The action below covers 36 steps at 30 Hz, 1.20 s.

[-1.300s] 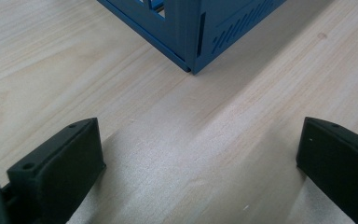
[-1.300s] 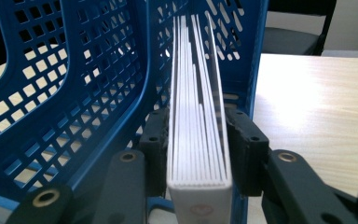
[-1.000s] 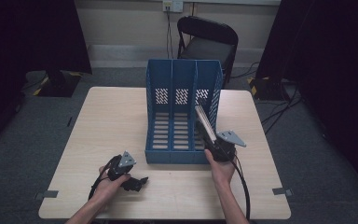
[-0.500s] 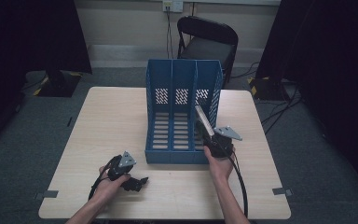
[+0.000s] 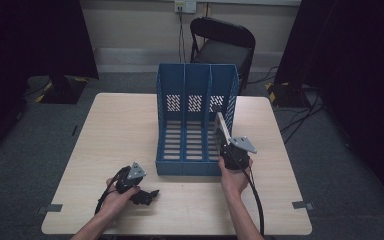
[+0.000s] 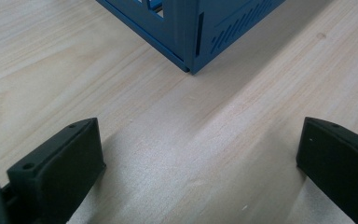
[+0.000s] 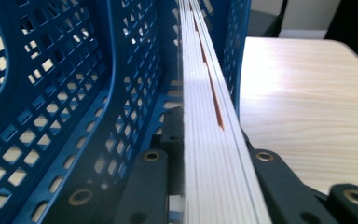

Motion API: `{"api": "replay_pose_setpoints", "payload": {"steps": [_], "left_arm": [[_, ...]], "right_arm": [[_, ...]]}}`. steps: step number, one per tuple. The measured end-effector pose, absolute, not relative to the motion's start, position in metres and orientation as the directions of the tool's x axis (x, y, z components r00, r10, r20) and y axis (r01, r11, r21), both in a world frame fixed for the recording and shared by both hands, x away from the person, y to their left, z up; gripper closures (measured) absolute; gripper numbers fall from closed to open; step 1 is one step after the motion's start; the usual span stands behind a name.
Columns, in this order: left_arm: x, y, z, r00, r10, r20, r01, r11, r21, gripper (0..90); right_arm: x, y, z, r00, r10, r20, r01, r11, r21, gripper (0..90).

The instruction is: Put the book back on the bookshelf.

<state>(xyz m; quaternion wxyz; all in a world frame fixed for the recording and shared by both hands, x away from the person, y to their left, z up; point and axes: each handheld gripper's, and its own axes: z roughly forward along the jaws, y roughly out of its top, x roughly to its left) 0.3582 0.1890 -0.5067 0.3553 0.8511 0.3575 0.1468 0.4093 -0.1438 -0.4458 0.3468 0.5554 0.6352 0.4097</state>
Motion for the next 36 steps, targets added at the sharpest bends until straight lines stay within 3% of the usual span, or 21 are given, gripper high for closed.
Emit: {"api": "replay_pose_setpoints", "payload": {"steps": [14, 31, 36], "left_arm": [[0.358, 0.189, -0.507, 0.701, 0.713, -0.004, 0.504, -0.492, 0.710, 0.0], [0.358, 0.189, -0.507, 0.701, 0.713, -0.004, 0.504, -0.492, 0.710, 0.0], [0.358, 0.189, -0.507, 0.701, 0.713, -0.004, 0.504, -0.492, 0.710, 0.0]], "right_arm": [[0.408, -0.141, -0.447, -0.055, 0.998, -0.004, 0.398, 0.026, 0.917, 76.4], [0.411, -0.143, -0.436, -0.125, 0.992, -0.009, 0.398, 0.059, 0.915, 70.1], [0.417, -0.146, -0.437, -0.142, 0.990, 0.001, 0.437, 0.062, 0.897, 70.3]]}}
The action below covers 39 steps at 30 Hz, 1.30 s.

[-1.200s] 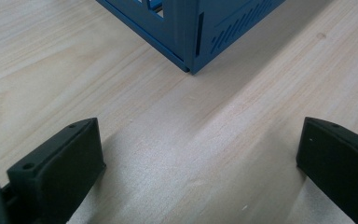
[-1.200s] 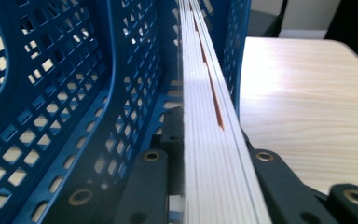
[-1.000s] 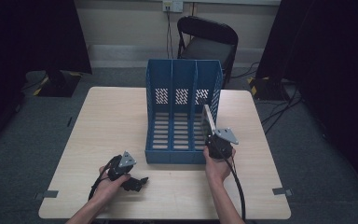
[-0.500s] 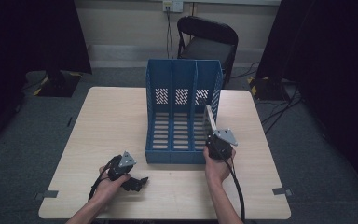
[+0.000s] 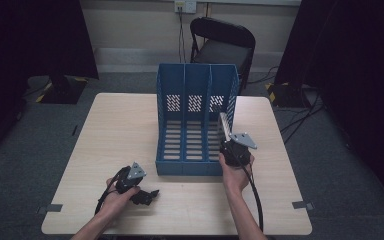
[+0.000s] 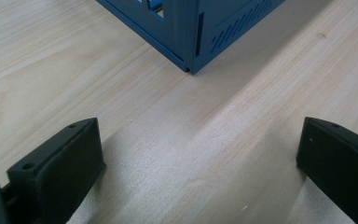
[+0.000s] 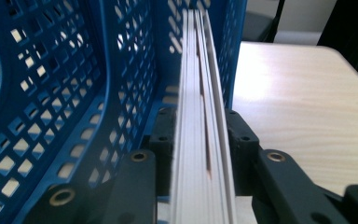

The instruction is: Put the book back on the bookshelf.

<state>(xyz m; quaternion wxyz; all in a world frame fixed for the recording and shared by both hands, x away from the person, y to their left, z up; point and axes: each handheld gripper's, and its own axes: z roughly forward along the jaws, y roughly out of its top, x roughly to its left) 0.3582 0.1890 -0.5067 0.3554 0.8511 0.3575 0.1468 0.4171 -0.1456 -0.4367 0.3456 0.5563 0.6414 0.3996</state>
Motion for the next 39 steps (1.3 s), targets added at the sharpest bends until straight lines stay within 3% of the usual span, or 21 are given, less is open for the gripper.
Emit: {"api": "replay_pose_setpoints", "payload": {"steps": [4, 20, 39], "left_arm": [[0.358, 0.189, -0.507, 0.701, 0.713, -0.004, 0.504, -0.492, 0.710, 0.0], [0.358, 0.189, -0.507, 0.701, 0.713, -0.004, 0.504, -0.492, 0.710, 0.0], [0.358, 0.189, -0.507, 0.702, 0.713, -0.004, 0.504, -0.492, 0.710, 0.0]], "right_arm": [[0.418, -0.144, -0.437, -0.120, 0.993, -0.004, 0.442, 0.057, 0.895, 76.2], [0.416, -0.138, -0.439, 0.012, 1.000, 0.009, 0.423, -0.014, 0.906, 76.5], [0.419, -0.140, -0.430, -0.017, 1.000, -0.013, 0.439, 0.019, 0.898, 72.5]]}}
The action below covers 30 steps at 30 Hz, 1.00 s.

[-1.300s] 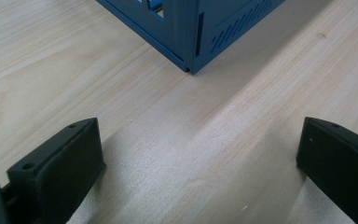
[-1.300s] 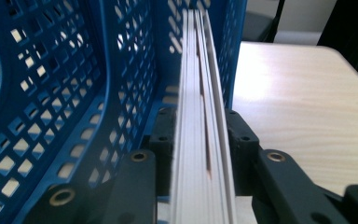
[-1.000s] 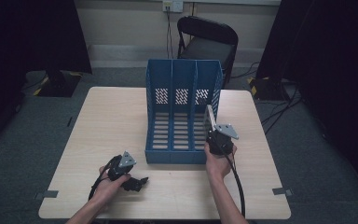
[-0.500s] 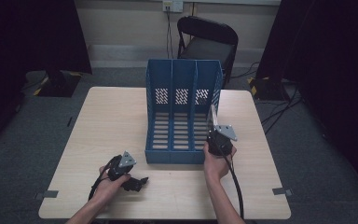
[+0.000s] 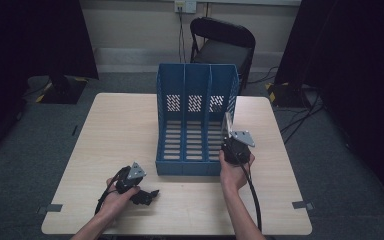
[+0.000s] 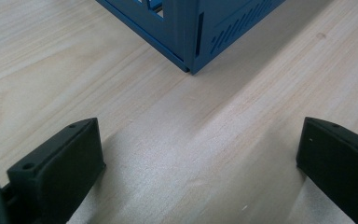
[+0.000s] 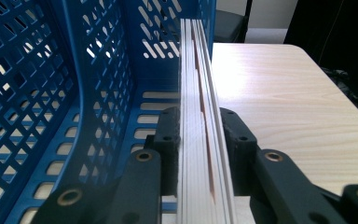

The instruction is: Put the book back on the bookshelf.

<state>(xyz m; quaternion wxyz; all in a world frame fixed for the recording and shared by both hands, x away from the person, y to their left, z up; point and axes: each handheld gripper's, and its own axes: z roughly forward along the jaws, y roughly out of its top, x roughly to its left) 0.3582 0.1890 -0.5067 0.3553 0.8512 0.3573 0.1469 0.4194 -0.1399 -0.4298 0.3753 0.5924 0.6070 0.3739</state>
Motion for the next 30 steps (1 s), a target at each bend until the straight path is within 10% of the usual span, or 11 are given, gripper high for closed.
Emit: {"api": "replay_pose_setpoints", "payload": {"steps": [30], "left_arm": [[0.359, 0.189, -0.507, 0.703, 0.711, -0.004, 0.503, -0.493, 0.710, 0.0]], "right_arm": [[0.424, -0.147, -0.419, -0.103, 0.993, 0.064, 0.425, -0.014, 0.905, 57.8]]}}
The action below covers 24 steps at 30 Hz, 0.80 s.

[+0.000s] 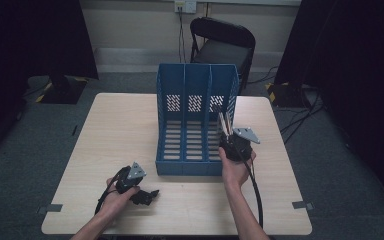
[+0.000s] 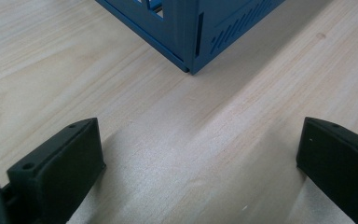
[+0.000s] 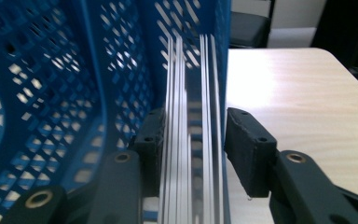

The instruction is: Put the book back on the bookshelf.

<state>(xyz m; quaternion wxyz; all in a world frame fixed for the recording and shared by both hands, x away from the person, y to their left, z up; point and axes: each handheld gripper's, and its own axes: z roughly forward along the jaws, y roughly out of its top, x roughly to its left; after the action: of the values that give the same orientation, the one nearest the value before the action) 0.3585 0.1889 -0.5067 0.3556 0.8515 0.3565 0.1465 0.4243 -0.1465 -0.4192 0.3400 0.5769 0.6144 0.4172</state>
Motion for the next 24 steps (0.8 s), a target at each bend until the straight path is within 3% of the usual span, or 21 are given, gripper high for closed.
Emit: {"api": "replay_pose_setpoints", "payload": {"steps": [12, 19, 24], "left_arm": [[0.360, 0.188, -0.507, 0.707, 0.707, -0.007, 0.501, -0.494, 0.711, 0.0], [0.360, 0.191, -0.507, 0.705, 0.709, -0.004, 0.501, -0.495, 0.710, 0.0], [0.361, 0.193, -0.507, 0.697, 0.717, -0.004, 0.507, -0.489, 0.710, 0.0]], "right_arm": [[0.426, -0.151, -0.408, -0.195, 0.976, 0.099, 0.414, -0.010, 0.910, 44.5], [0.424, -0.159, -0.404, -0.294, 0.945, 0.146, 0.431, -0.005, 0.902, 33.3], [0.418, -0.163, -0.399, -0.343, 0.928, 0.146, 0.445, 0.024, 0.895, 30.5]]}}
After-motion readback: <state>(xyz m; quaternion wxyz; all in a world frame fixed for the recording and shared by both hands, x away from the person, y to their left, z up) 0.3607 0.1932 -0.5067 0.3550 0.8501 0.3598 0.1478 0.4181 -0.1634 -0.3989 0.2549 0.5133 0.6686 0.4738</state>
